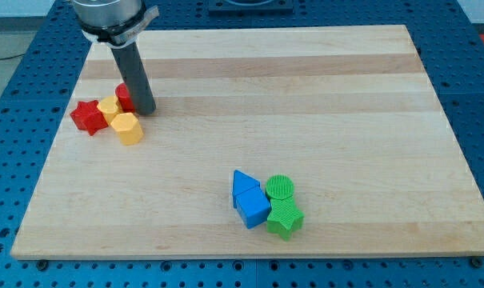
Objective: Slide blue triangle to the top left of the blue cube
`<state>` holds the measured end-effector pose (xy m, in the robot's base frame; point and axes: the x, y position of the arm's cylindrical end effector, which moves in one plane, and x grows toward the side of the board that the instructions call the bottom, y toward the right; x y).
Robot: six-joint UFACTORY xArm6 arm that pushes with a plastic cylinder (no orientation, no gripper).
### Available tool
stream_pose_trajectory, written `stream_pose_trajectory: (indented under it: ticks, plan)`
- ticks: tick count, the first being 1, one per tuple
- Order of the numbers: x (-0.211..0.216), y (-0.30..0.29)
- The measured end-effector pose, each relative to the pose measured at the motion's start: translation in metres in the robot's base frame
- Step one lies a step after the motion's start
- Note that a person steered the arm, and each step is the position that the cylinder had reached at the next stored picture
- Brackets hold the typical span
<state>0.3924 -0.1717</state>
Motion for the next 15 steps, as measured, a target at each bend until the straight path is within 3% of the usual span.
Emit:
stream_pose_trajectory:
  ticks: [3,9,10,13,15]
  plan:
    - [0.075,0.025]
    - [0.078,-0.055]
    - [0.080,-0.025]
    - [0.086,0.138]
    - [0.141,0.147]
